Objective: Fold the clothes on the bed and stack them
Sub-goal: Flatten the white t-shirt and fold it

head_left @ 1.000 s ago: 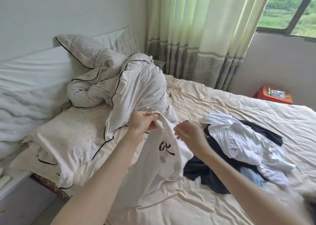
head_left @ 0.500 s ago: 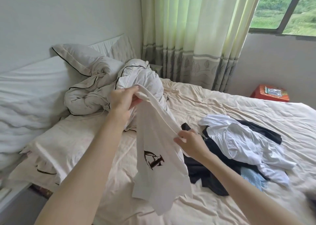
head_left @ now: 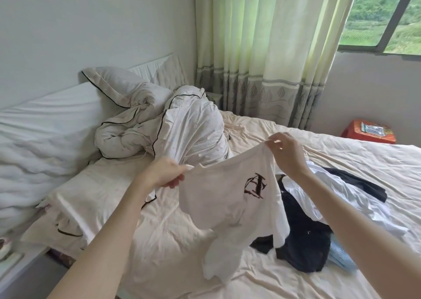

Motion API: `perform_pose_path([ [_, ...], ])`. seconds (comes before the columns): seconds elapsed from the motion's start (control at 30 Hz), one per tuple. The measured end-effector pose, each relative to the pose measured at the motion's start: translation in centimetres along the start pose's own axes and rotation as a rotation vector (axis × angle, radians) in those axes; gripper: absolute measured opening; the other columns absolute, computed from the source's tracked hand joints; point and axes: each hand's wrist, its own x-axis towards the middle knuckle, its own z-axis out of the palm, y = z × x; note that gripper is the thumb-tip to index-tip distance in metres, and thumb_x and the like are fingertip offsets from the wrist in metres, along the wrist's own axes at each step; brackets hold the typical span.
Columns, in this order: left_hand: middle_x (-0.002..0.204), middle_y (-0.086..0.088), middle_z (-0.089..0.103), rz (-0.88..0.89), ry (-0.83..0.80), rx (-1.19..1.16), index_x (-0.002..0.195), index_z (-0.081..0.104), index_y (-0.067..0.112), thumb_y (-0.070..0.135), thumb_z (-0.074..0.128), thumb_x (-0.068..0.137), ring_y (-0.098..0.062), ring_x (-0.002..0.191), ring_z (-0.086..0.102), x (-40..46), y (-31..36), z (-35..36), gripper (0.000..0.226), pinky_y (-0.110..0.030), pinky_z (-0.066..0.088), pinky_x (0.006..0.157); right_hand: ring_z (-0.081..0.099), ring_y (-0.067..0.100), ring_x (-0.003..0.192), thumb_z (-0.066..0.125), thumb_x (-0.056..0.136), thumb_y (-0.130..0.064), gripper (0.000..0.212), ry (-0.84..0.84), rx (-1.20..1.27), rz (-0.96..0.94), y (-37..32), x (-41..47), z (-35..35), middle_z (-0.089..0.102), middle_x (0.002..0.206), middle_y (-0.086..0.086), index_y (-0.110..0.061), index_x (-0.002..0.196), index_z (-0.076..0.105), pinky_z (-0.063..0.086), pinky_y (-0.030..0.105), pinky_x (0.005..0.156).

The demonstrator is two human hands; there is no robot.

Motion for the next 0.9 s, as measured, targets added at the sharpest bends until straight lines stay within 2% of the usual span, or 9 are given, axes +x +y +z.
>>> perform_pose_path([
  [0.07,0.061,0.005,0.065,0.066,-0.140,0.189,0.066,0.065,0.016,0.042,0.060,0.089,-0.008,0.052,0.057,-0.4,0.2,0.3,0.036,-0.016,0.039,0.049,0.061,0.018,0.072,0.059,0.089,-0.004,0.010,-0.050,0.149,0.064,-0.7,0.5,-0.2,0.062,0.079,0.001,-0.010,0.087,0.067,0.047,0.019,0.068],
  [0.13,0.076,0.010,0.067,0.220,-0.125,0.229,0.080,0.066,0.022,0.042,0.060,0.089,0.001,0.063,0.059,-0.5,0.8,1.0,0.023,-0.009,0.040,0.055,0.064,0.010,0.065,0.060,0.087,0.001,0.012,-0.140,0.299,0.096,-1.6,0.3,-0.2,0.065,0.072,-0.004,-0.007,0.088,0.069,0.054,0.022,0.068],
  [0.23,0.103,0.014,0.064,0.415,-0.035,-0.046,0.114,0.063,0.023,0.043,0.065,0.084,0.009,0.088,0.058,-1.1,2.6,3.1,0.036,-0.007,0.043,0.077,0.064,-0.002,0.059,0.065,0.083,0.003,0.018,-0.257,0.337,0.025,-2.8,-0.3,0.5,0.068,0.063,-0.014,-0.011,0.087,0.074,0.054,0.014,0.063],
  [0.33,0.120,0.007,0.062,0.462,-0.062,-0.242,0.129,0.056,0.017,0.036,0.068,0.083,-0.003,0.111,0.058,-1.8,4.6,5.2,0.051,-0.022,0.043,0.097,0.065,0.000,0.063,0.067,0.081,0.002,0.030,-0.346,0.344,-0.041,-4.2,-0.6,0.8,0.070,0.066,-0.015,-0.028,0.077,0.072,0.055,0.015,0.066],
  [0.4,0.111,-0.003,0.069,0.466,-0.105,-0.314,0.116,0.065,0.010,0.028,0.069,0.085,-0.013,0.105,0.064,-2.0,5.3,6.2,0.037,-0.030,0.048,0.094,0.064,-0.004,0.063,0.068,0.080,0.002,0.032,-0.356,0.353,-0.058,-4.8,-0.6,0.7,0.070,0.066,-0.018,-0.029,0.076,0.071,0.052,0.012,0.064],
  [0.5,0.088,-0.011,0.073,0.460,-0.004,-0.297,0.093,0.072,0.003,0.020,0.070,0.085,-0.020,0.081,0.067,-2.0,5.8,7.0,0.019,-0.042,0.051,0.083,0.061,-0.009,0.062,0.070,0.080,0.000,0.029,-0.310,0.305,-0.058,-5.1,-0.8,0.3,0.068,0.071,-0.019,-0.029,0.077,0.071,0.050,0.009,0.065],
  [0.67,0.069,0.006,0.064,0.346,0.302,-0.263,0.074,0.064,0.010,0.025,0.071,0.084,-0.009,0.068,0.058,-1.0,6.7,6.8,0.020,-0.020,0.043,0.067,0.060,0.017,0.069,0.062,0.090,-0.014,0.003,-0.119,0.224,0.095,-3.7,-4.1,1.3,0.063,0.079,-0.001,-0.013,0.088,0.064,0.050,0.026,0.067],
  [0.8,0.063,0.012,0.056,0.418,0.439,-0.244,0.072,0.061,0.015,0.025,0.073,0.082,0.001,0.061,0.052,-0.7,8.2,6.5,0.019,-0.010,0.038,0.057,0.062,0.016,0.079,0.069,0.085,-0.026,0.018,-0.256,0.218,0.140,-3.2,-8.1,3.6,0.062,0.089,0.001,-0.015,0.091,0.055,0.050,0.028,0.070],
  [0.9,0.061,0.008,0.059,0.476,0.451,-0.221,0.070,0.062,0.014,0.026,0.073,0.082,-0.007,0.060,0.055,-1.0,9.7,7.2,0.020,-0.013,0.042,0.058,0.061,0.011,0.085,0.075,0.080,-0.029,0.031,-0.201,0.303,0.193,-4.0,-7.9,4.9,0.058,0.094,-0.003,-0.016,0.095,0.052,0.048,0.022,0.073],
])
